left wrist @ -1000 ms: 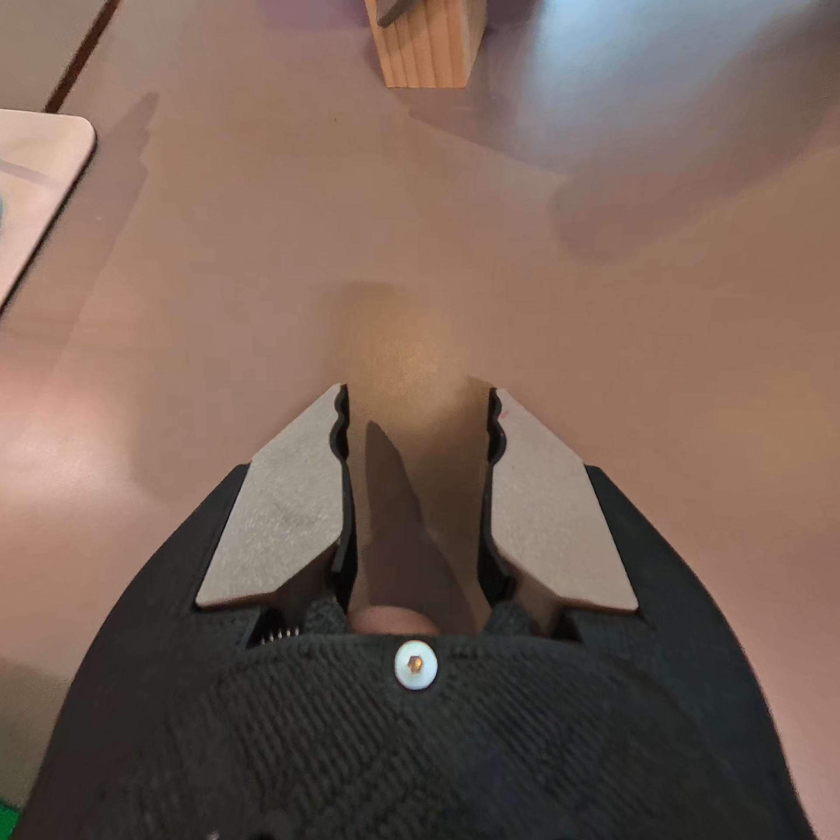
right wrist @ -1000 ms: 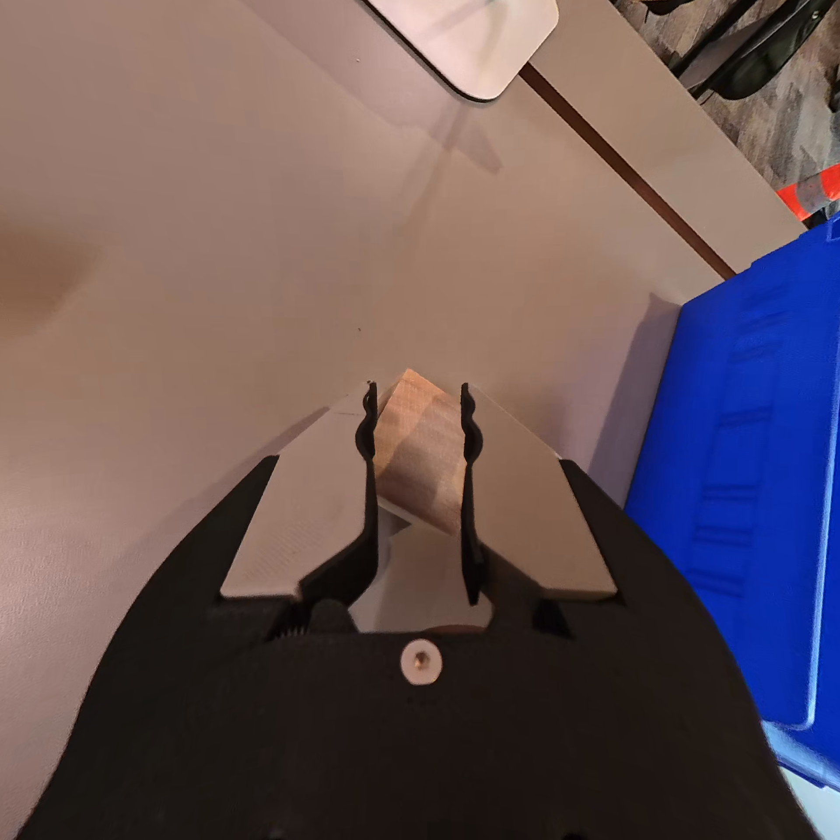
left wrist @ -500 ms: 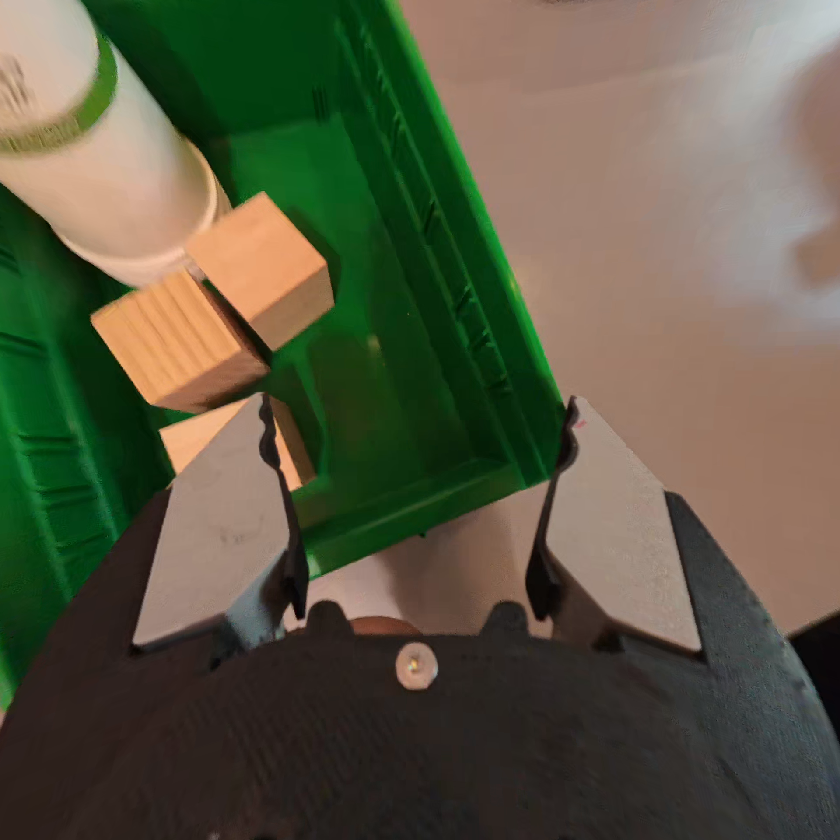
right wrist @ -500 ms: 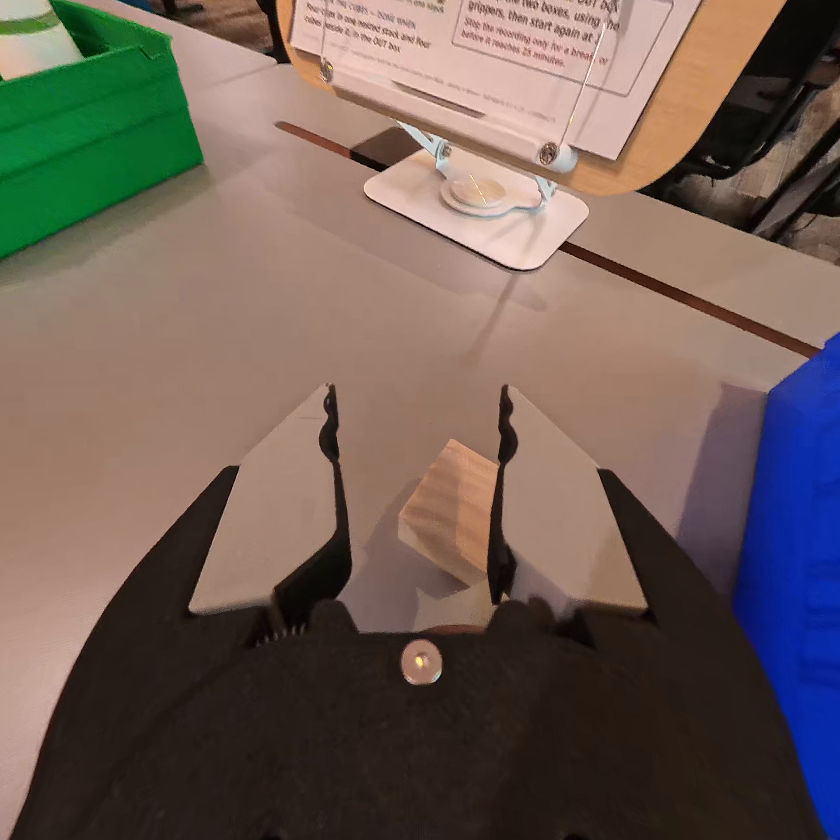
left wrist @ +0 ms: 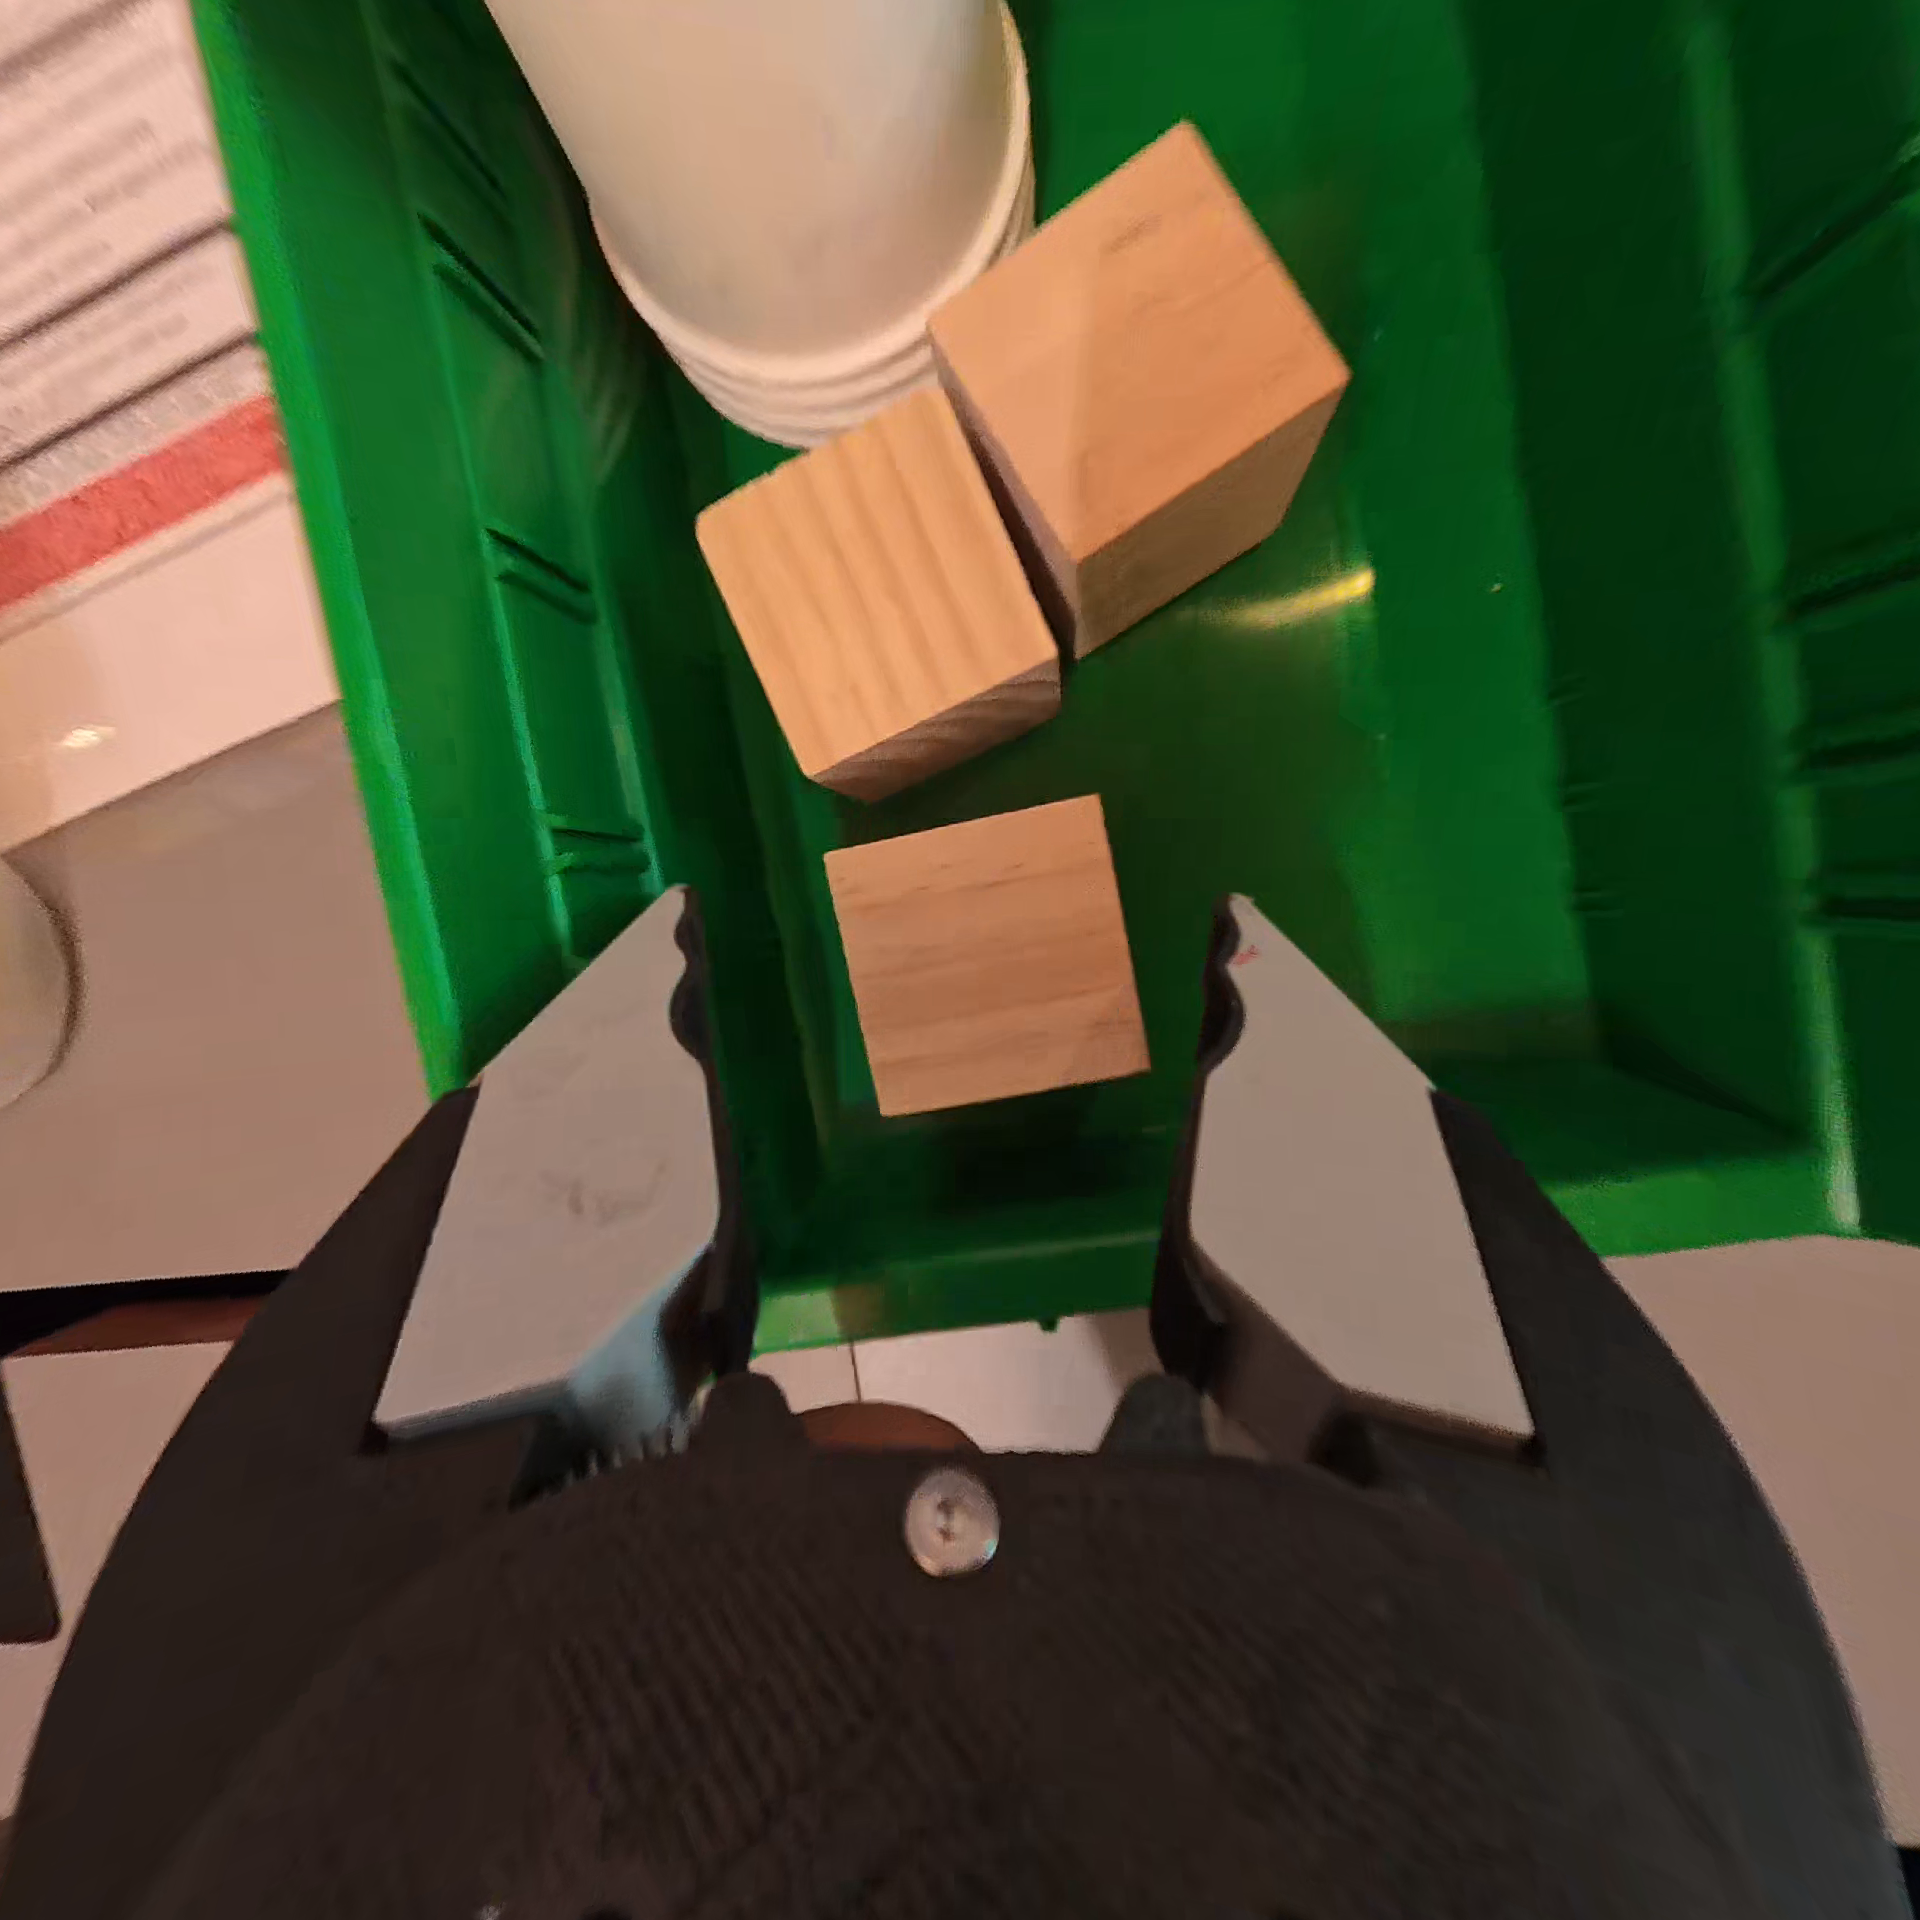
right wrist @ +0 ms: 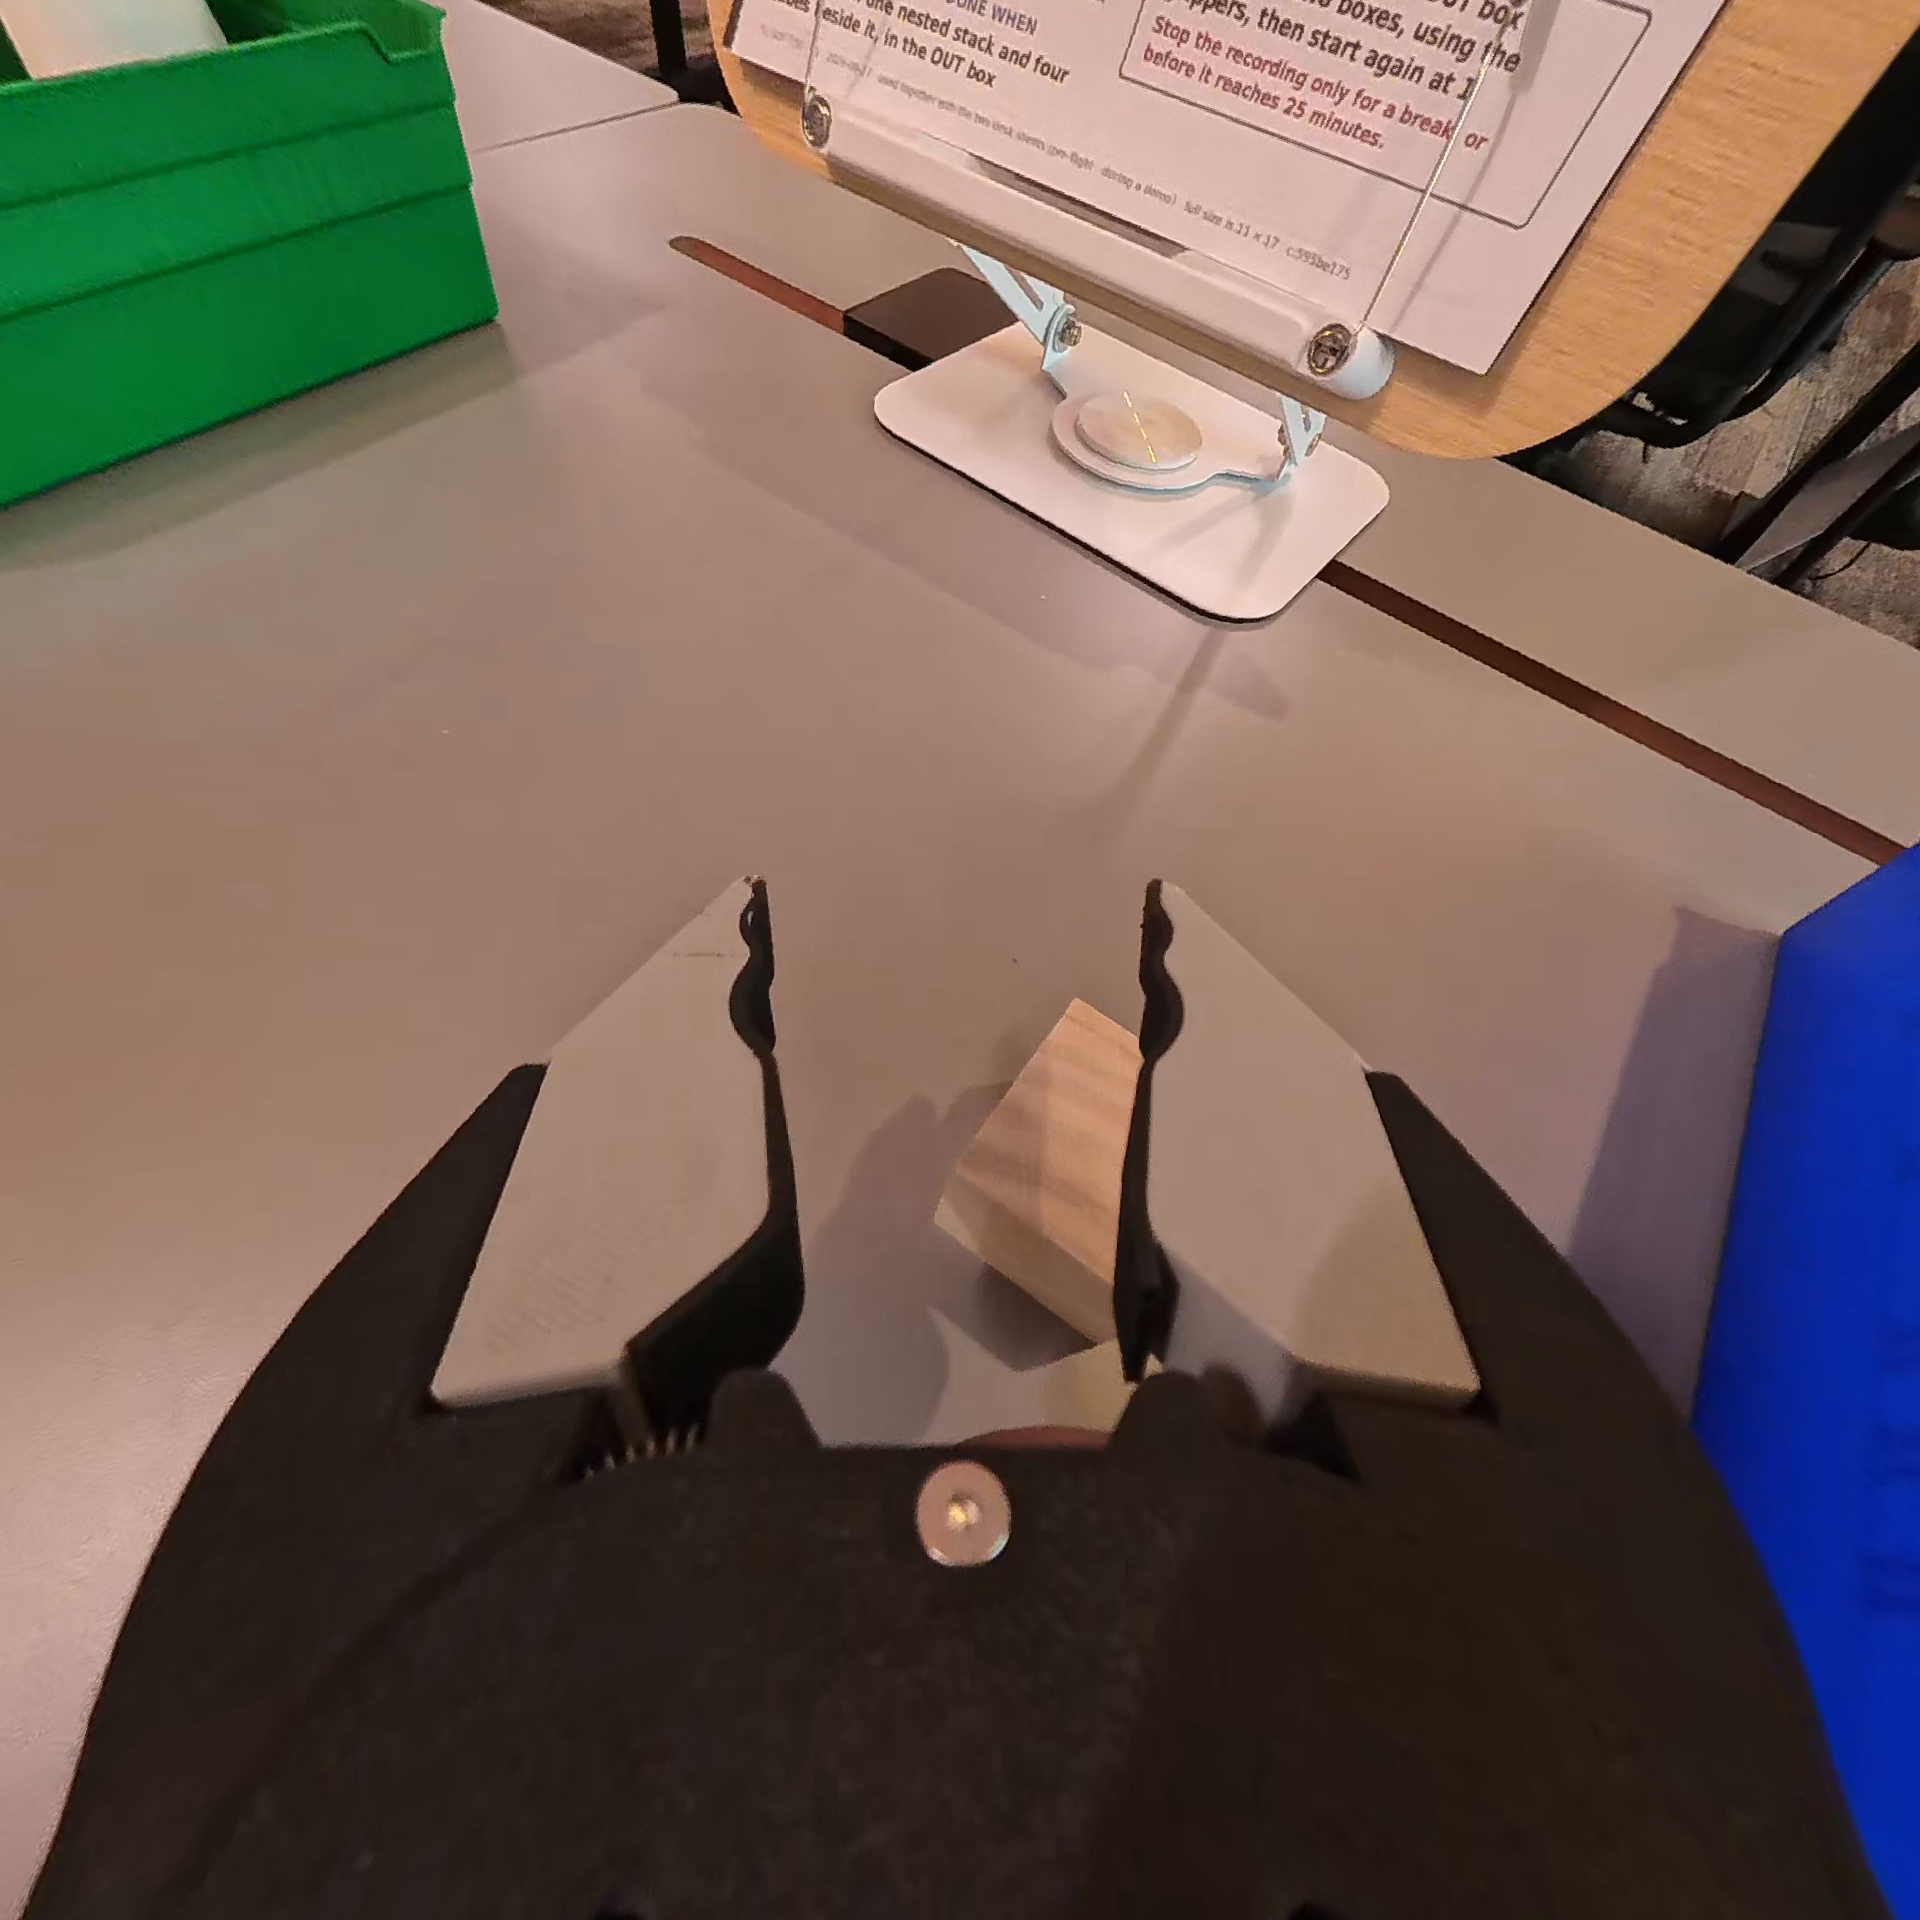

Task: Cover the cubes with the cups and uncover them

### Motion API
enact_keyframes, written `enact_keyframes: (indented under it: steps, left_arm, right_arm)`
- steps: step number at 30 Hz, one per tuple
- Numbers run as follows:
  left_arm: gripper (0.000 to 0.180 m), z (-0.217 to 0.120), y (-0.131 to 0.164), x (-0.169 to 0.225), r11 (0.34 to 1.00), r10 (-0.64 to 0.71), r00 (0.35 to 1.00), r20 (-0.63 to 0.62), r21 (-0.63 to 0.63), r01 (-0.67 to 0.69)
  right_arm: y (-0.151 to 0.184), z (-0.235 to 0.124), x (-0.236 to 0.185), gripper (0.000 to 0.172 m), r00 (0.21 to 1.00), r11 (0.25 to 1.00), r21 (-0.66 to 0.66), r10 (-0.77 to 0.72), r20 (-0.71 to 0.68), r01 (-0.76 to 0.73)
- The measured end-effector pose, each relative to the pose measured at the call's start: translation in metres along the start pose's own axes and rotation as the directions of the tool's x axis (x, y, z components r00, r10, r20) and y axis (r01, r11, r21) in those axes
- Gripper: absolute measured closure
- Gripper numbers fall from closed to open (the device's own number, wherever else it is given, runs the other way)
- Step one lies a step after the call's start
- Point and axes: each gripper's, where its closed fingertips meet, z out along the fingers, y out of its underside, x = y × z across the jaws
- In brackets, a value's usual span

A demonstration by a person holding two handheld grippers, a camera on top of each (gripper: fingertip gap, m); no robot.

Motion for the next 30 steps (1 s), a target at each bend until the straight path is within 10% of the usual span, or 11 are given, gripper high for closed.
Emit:
enact_keyframes:
  steps: [7, 12, 15, 20, 30]
  left_arm:
    - [0.118, 0.012, 0.007, 0.009, 0.993, 0.1, 0.991, -0.091, -0.06, -0.106]
    - [0.119, -0.07, -0.067, 0.067, 0.908, 0.328, 0.942, -0.075, 0.3, -0.292]
    - [0.118, -0.112, -0.089, 0.17, 0.698, 0.644, 0.763, -0.048, 0.444, -0.562]
    - [0.118, -0.073, -0.069, 0.34, 0.312, 0.949, 0.3, -0.1, 0.449, -0.837]
    - [0.119, 0.009, -0.08, 0.463, 0.238, 0.951, 0.106, -0.289, 0.472, -0.849]
  right_arm:
    - [0.001, -0.002, 0.005, 0.104, 1.0, 1.0, 0.005, -0.003, -0.012, 0.003]
    - [-0.008, -0.011, 0.015, 0.106, 1.0, 0.999, 0.05, 0.021, -0.014, -0.02]
    - [-0.017, -0.019, 0.019, 0.107, 1.0, 0.995, 0.101, 0.026, -0.01, -0.024]
    - [-0.02, -0.025, 0.028, 0.108, 1.0, 0.989, 0.144, 0.02, -0.019, -0.017]
    - [-0.018, -0.028, 0.037, 0.109, 0.999, 0.99, 0.141, 0.01, -0.047, -0.003]
